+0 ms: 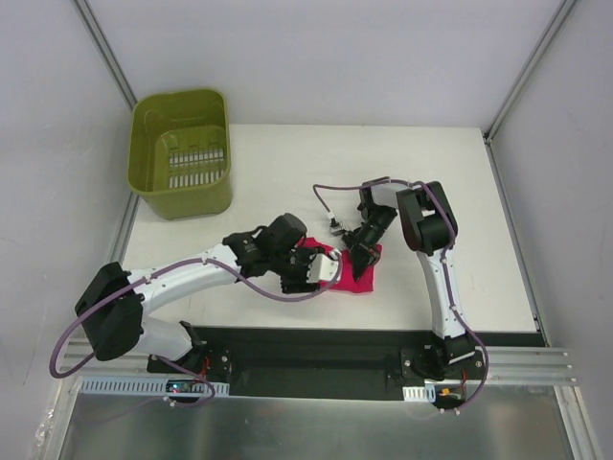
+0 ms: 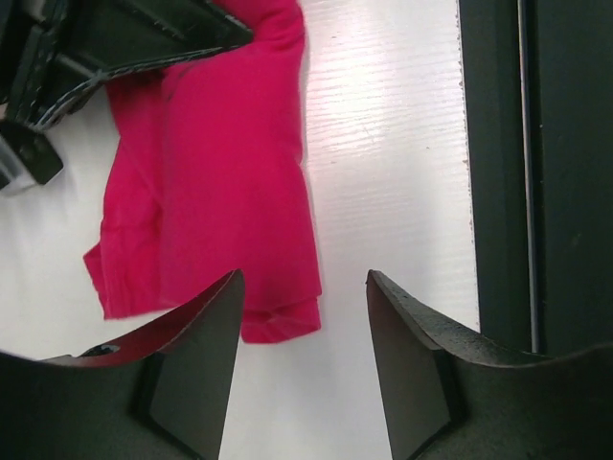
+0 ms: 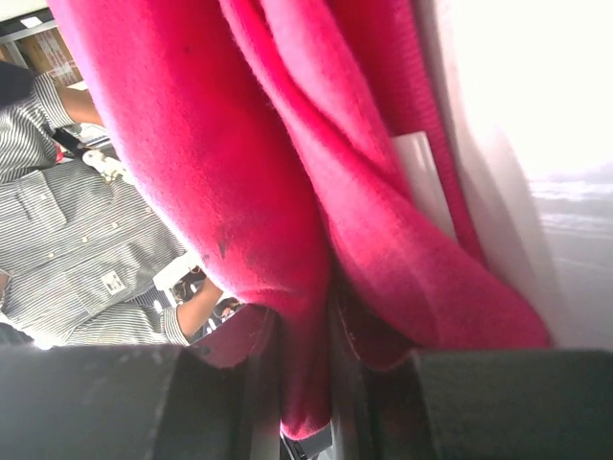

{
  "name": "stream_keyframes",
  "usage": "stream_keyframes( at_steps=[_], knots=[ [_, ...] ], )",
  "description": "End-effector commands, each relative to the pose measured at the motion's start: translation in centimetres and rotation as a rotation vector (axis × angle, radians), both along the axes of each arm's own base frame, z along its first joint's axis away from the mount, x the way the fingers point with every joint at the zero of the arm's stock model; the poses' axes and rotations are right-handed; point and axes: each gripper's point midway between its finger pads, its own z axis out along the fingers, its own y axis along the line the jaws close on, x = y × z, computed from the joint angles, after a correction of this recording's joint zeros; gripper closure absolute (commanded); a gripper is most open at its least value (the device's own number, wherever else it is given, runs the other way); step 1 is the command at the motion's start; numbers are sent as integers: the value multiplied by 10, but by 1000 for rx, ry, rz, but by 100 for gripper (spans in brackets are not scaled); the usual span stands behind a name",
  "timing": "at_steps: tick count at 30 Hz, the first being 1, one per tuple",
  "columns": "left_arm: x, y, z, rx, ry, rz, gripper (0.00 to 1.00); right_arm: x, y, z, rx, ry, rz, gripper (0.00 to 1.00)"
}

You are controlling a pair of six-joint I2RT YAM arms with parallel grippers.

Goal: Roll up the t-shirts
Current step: Roll the T-shirt to the center of the board.

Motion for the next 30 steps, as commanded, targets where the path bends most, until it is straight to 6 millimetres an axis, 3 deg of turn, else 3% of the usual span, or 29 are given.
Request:
stream_keyframes(
  at_steps=[1, 5, 12, 16, 21, 22, 23, 29, 30],
  knots=[
    [17, -18, -10, -5, -206, -27, 46, -6, -10, 5, -75, 93, 38, 93],
    [21, -26, -33, 34, -288, -31, 45, -6, -9, 7, -70, 124, 39, 94],
    [37, -5, -82, 187, -380, -32, 44, -6, -9, 9, -60, 136, 42, 94],
    [43, 0, -86, 212, -397, -3, 45, -6, -9, 8, -58, 136, 44, 94],
    [43, 1, -70, 181, -414, 22, 44, -6, -9, 8, -66, 142, 42, 94],
    [43, 0, -65, 166, -425, 16, 43, -6, -8, 8, -67, 143, 42, 94],
    [42, 1, -64, 166, -433, 1, 1, -5, -8, 7, -69, 141, 42, 94],
    [48, 6, -87, 240, -413, 7, 1, -5, -8, 6, -77, 148, 40, 94],
    [50, 6, -89, 244, -406, 9, 6, -5, -8, 6, -78, 147, 41, 94]
  ],
)
